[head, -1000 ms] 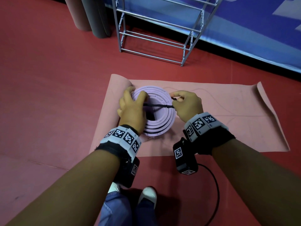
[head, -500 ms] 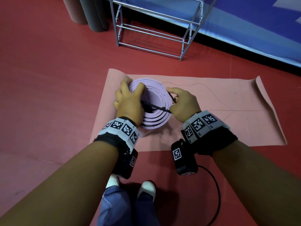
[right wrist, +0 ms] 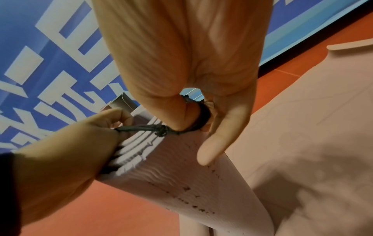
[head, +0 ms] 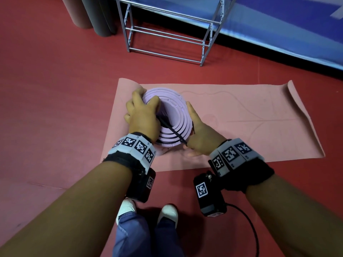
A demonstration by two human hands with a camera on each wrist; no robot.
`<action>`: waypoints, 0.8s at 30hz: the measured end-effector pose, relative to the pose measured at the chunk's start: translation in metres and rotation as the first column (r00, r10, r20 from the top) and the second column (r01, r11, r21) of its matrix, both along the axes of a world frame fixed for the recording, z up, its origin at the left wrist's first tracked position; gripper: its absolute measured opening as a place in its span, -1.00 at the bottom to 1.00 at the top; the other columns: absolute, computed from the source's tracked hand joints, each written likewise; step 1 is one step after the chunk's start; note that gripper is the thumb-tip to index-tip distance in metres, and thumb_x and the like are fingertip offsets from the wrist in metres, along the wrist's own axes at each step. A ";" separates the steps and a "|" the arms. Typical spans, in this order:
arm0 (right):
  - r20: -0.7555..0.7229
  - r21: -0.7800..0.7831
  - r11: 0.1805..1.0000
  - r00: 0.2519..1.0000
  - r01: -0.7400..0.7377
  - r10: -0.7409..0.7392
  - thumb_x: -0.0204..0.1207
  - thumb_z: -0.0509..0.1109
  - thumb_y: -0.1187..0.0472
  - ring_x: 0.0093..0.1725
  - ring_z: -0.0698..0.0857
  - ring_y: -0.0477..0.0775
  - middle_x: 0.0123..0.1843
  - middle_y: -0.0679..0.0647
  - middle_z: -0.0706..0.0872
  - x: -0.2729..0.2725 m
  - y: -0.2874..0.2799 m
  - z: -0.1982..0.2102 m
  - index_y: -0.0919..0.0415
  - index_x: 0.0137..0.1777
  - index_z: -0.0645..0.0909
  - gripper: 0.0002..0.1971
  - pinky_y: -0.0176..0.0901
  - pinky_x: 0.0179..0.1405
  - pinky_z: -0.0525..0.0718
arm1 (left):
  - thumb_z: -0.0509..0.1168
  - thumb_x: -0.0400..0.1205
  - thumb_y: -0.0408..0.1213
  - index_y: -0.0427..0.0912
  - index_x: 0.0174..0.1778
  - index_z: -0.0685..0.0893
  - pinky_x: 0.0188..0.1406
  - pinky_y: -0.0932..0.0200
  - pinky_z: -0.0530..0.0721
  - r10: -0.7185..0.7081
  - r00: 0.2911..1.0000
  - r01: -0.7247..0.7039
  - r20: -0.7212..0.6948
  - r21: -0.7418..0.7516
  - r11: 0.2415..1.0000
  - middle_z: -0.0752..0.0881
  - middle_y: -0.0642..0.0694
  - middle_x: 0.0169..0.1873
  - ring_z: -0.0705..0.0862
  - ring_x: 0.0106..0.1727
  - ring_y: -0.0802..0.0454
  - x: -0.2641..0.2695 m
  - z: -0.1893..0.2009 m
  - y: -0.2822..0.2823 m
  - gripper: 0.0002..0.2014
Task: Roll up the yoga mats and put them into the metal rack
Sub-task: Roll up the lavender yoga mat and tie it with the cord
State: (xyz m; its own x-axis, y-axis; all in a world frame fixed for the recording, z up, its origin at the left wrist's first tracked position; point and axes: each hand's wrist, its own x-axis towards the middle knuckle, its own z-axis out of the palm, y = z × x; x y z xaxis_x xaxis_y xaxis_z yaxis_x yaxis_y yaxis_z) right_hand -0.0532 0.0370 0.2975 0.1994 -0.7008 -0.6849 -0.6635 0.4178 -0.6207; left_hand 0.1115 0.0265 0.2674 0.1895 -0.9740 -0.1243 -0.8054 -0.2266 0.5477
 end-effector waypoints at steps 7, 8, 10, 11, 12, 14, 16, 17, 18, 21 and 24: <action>0.070 0.108 0.993 0.996 0.040 -0.047 0.48 0.38 0.58 0.04 0.77 0.15 0.43 0.14 0.36 0.011 0.007 0.003 -0.60 0.51 -0.41 0.25 0.01 -0.12 0.83 | 0.07 0.40 -0.59 -0.03 -0.11 0.49 0.09 0.08 0.14 0.051 0.992 -0.056 -0.116 -0.034 0.998 0.24 0.00 0.52 0.26 0.34 -0.17 0.002 -0.002 -0.001 -0.65; 0.088 0.115 0.992 0.995 0.045 -0.055 0.47 0.38 0.59 0.08 0.75 0.16 0.42 0.14 0.34 0.011 0.009 0.002 -0.58 0.52 -0.42 0.26 0.05 -0.07 0.83 | 0.07 0.41 -0.58 -0.04 -0.09 0.51 0.07 0.11 0.11 0.058 0.990 -0.063 -0.132 -0.030 0.998 0.25 0.01 0.52 0.26 0.33 -0.16 0.003 -0.002 -0.002 -0.65; 0.113 0.130 0.990 0.991 0.062 -0.077 0.46 0.40 0.60 0.11 0.74 0.18 0.49 0.11 0.31 0.008 0.013 -0.001 -0.59 0.51 -0.43 0.28 0.06 -0.04 0.82 | 0.07 0.43 -0.55 -0.09 0.01 0.54 0.06 0.20 0.07 0.054 0.988 -0.058 -0.146 -0.023 0.998 0.26 0.03 0.51 0.23 0.24 -0.08 0.005 -0.008 -0.002 -0.65; 0.123 0.143 0.987 0.988 0.071 -0.089 0.45 0.40 0.60 0.11 0.74 0.18 0.51 0.09 0.30 0.007 0.014 -0.004 -0.60 0.49 -0.44 0.29 0.05 -0.05 0.83 | 0.07 0.45 -0.52 -0.12 0.09 0.56 0.03 0.27 0.06 0.053 0.987 -0.057 -0.152 -0.018 0.998 0.26 0.03 0.50 0.21 0.19 -0.03 0.006 -0.012 -0.002 -0.63; 0.117 0.133 0.987 0.988 0.088 -0.104 0.45 0.41 0.59 0.11 0.74 0.19 0.51 0.09 0.31 0.008 0.015 -0.007 -0.62 0.47 -0.45 0.30 0.06 -0.07 0.83 | 0.06 0.47 -0.49 -0.12 0.18 0.57 -0.04 0.37 0.07 0.063 0.984 -0.064 -0.164 -0.001 0.998 0.28 0.02 0.49 0.18 0.16 0.00 0.006 -0.013 -0.003 -0.59; 0.036 0.042 0.990 0.990 0.133 -0.134 0.42 0.41 0.52 0.10 0.73 0.28 0.45 0.14 0.34 0.014 0.014 -0.015 -0.70 0.39 -0.47 0.29 0.16 -0.07 0.82 | 0.05 0.49 -0.49 -0.11 0.21 0.55 -0.05 0.48 0.10 0.057 0.983 -0.057 -0.177 0.004 0.998 0.30 0.02 0.47 0.18 0.13 0.00 0.004 -0.010 -0.004 -0.59; -0.063 -0.079 0.988 0.989 0.130 -0.135 0.40 0.37 0.42 0.03 0.73 0.35 0.34 0.23 0.40 0.023 0.014 -0.024 -0.69 0.36 -0.55 0.24 0.29 -0.02 0.77 | 0.03 0.45 -0.58 -0.04 0.04 0.48 0.07 0.23 0.17 -0.003 0.991 0.001 -0.137 -0.020 1.000 0.30 0.02 0.47 0.24 0.15 -0.09 0.002 -0.003 -0.004 -0.61; -0.084 -0.120 0.983 0.985 0.141 -0.152 0.40 0.36 0.41 0.01 0.73 0.35 0.29 0.22 0.41 0.027 0.015 -0.027 -0.68 0.34 -0.55 0.22 0.30 -0.02 0.76 | 0.02 0.42 -0.61 -0.01 -0.01 0.44 0.04 0.12 0.20 -0.028 0.993 0.025 -0.117 -0.026 0.999 0.30 0.01 0.47 0.28 0.19 -0.14 0.003 0.000 -0.003 -0.59; -0.094 -0.150 0.977 0.982 0.150 -0.165 0.40 0.36 0.42 0.00 0.72 0.34 0.27 0.20 0.40 0.031 0.016 -0.030 -0.68 0.33 -0.55 0.22 0.30 -0.03 0.76 | 0.04 0.43 -0.62 -0.02 -0.02 0.43 0.03 0.07 0.23 -0.048 0.993 0.046 -0.107 -0.026 0.999 0.30 -0.01 0.47 0.31 0.23 -0.18 0.005 0.002 -0.003 -0.60; -0.107 -0.214 0.964 0.977 0.157 -0.183 0.37 0.39 0.44 0.07 0.67 0.31 0.30 0.19 0.45 0.040 0.016 -0.034 -0.63 0.37 -0.52 0.25 0.32 -0.04 0.75 | 0.22 0.58 -0.50 -0.14 -0.04 0.47 0.23 -0.05 0.35 -0.121 0.979 0.115 -0.162 -0.043 0.992 0.31 -0.14 0.52 0.35 0.39 -0.28 0.019 0.002 0.001 -0.83; -0.111 -0.261 0.950 0.972 0.175 -0.209 0.39 0.39 0.43 0.09 0.67 0.33 0.29 0.22 0.50 0.043 0.010 -0.035 -0.42 0.59 -0.40 0.18 0.31 0.00 0.73 | 0.34 0.58 -0.44 -0.26 -0.14 0.52 0.51 -0.01 0.29 -0.231 0.937 0.223 -0.264 -0.061 0.973 0.20 -0.29 0.63 0.19 0.64 -0.21 0.033 0.002 0.009 -0.90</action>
